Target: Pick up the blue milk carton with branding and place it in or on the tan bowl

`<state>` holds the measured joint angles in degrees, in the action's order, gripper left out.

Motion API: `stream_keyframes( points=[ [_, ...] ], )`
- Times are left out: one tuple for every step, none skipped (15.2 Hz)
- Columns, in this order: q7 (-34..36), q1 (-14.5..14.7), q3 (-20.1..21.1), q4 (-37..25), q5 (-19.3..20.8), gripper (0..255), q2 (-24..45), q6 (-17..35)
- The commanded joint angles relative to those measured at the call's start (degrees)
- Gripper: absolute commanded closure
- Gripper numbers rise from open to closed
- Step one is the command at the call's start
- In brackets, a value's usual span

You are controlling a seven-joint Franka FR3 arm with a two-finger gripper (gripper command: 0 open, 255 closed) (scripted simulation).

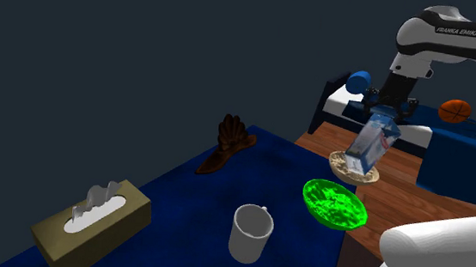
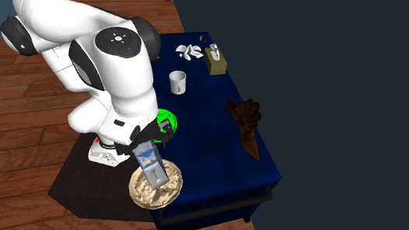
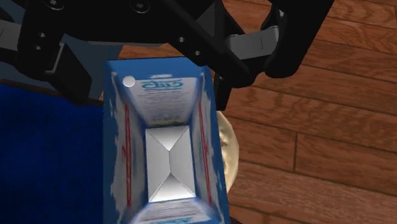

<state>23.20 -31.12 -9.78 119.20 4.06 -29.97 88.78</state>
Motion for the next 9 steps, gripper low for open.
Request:
stream_keyframes(
  points=[
    [0.0,0.0,0.0,0.0,0.0,0,0.0,0.0],
    [0.0,0.0,0.0,0.0,0.0,0,0.0,0.0],
    [0.0,0.0,0.0,0.0,0.0,0,0.0,0.0],
    [-0.1,0.1,0.0,-2.4,-0.1,0,0.6,-1.8],
    [-0.2,0.1,0.1,-4.9,-0.2,0,1.2,-3.7],
    [-0.2,0.2,0.1,-7.5,-0.3,0,1.9,-5.6],
    [-0.3,0.3,0.1,-9.6,-0.4,0,2.6,-7.0],
    [-0.3,0.3,0.1,-9.6,-0.4,0,2.6,-7.0],
    [-0.3,0.2,0.1,-9.6,-0.4,0,2.5,-7.0]
  ],
)
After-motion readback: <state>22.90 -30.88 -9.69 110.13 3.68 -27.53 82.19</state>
